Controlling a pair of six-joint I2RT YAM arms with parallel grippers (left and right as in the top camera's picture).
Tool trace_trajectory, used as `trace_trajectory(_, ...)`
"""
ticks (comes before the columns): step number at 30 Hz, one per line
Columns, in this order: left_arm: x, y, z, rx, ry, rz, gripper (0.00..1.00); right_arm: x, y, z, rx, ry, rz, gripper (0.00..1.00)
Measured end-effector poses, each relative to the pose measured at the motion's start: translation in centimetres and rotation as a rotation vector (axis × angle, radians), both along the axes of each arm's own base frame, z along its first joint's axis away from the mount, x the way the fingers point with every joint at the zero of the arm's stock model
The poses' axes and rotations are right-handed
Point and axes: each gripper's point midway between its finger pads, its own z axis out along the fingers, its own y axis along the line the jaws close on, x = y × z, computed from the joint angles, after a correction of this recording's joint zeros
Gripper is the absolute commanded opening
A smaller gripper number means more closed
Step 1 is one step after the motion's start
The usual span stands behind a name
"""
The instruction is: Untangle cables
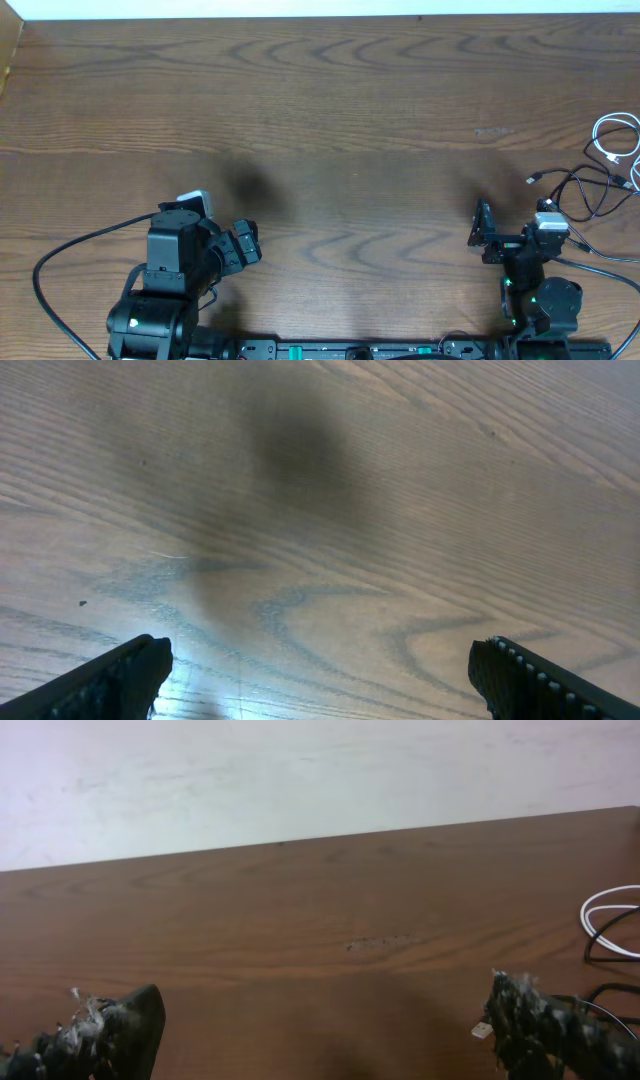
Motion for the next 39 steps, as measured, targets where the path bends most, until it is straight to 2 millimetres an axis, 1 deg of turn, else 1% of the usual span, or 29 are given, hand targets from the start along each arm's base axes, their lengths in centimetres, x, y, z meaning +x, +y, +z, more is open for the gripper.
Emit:
trace_trajectory(11, 0.0, 0.0, 0.2, -0.001, -0.009, 0.000, 1.00, 0.0, 0.0, 0.0, 0.000, 0.000, 0.000, 0.99)
trace_trajectory(17, -0.1, 0.6, 1.1, 0.019, -0.067, 0.021, 1.00, 0.0, 0.0, 0.0, 0.000, 0.000, 0.000, 0.99)
trace_trajectory(22, 1.1, 1.0, 1.9, 0.027, -0.215, 0.031, 1.00, 0.0, 0.0, 0.0, 0.000, 0.000, 0.000, 0.99)
trace_trajectory(25, 1.9, 1.4, 1.6, 0.024, -0.311, 0.050, 1.00, 0.0, 0.0, 0.0, 0.000, 0.000, 0.000, 0.99)
trace_trajectory(31, 3.9, 1.8, 2.1, 0.018, -0.569, 0.069, 1.00, 0.0, 0.0, 0.0, 0.000, 0.001, 0.000, 0.99)
trace_trajectory(35, 4.8, 1.8, 3.3, 0.031, -0.765, 0.057, 1.00, 0.0, 0.0, 0.0, 0.000, 0.000, 0.000, 0.99)
trace_trajectory(39, 5.0, 1.8, 4.6, 0.066, -0.931, 0.042, 1.00, 0.0, 0.0, 0.0, 0.000, 0.000, 0.000, 0.99)
